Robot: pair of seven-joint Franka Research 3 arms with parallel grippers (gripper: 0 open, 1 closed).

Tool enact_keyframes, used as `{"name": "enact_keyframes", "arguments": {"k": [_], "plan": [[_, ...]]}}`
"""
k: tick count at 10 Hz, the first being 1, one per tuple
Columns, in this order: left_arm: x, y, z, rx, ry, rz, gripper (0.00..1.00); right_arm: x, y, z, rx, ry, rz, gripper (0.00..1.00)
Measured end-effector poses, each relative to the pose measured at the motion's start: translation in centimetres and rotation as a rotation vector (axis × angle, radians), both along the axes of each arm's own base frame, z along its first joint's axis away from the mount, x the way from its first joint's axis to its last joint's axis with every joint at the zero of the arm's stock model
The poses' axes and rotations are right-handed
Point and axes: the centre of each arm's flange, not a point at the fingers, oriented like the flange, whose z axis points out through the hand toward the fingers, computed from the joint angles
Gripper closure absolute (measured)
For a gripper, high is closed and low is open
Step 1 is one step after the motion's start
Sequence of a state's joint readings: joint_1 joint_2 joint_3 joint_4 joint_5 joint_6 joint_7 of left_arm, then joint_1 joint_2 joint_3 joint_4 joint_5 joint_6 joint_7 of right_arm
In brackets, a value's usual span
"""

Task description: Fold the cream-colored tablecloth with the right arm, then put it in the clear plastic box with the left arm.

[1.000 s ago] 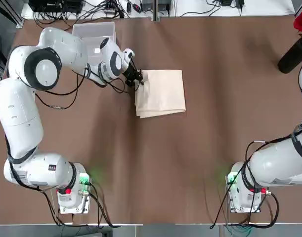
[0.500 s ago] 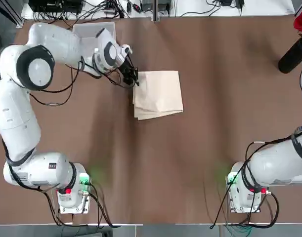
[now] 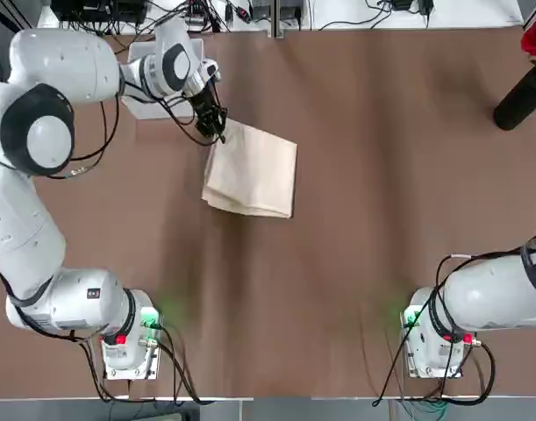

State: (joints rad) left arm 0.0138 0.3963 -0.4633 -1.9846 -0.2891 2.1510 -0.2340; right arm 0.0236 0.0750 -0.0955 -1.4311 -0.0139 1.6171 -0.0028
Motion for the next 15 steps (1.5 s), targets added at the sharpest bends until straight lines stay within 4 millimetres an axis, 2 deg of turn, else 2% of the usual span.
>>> {"name": "enact_keyframes", "arguments": {"k": [2,4,5,7,8,11,12,14,15], "plan": [[0.3,-0.3,3.1,0.111,-0.006,0.043,0.89,-1.3,0.1,1.0,0.003,0.007,0.005,0.00],[0.0,-3.2,5.3,0.216,-0.013,0.083,0.89,-1.7,0.1,0.9,0.004,0.010,0.007,0.00],[-0.9,-5.5,5.4,0.271,-0.027,0.099,0.89,-1.8,0.1,0.6,0.006,0.019,0.007,0.00],[-2.4,-10.0,3.7,0.377,-0.063,0.129,0.89,-2.1,0.2,-1.5,0.010,0.065,0.008,0.00],[-2.6,-11.7,2.8,0.402,-0.071,0.149,0.89,-2.3,0.2,-1.9,0.011,0.072,0.008,0.00],[-2.3,-15.0,2.6,0.423,-0.060,0.197,0.89,-2.3,0.3,-0.6,0.008,0.001,0.012,0.00],[-2.8,-16.6,2.3,0.436,-0.065,0.213,0.89,-2.3,0.7,-0.3,0.007,-0.010,0.022,0.00],[-4.3,-19.8,0.1,0.471,-0.073,0.227,0.89,-2.0,2.1,-0.1,0.006,-0.037,0.047,0.00],[-4.7,-20.6,-1.2,0.487,-0.073,0.219,0.89,-2.0,2.3,-0.1,0.006,-0.040,0.050,0.00]]}}
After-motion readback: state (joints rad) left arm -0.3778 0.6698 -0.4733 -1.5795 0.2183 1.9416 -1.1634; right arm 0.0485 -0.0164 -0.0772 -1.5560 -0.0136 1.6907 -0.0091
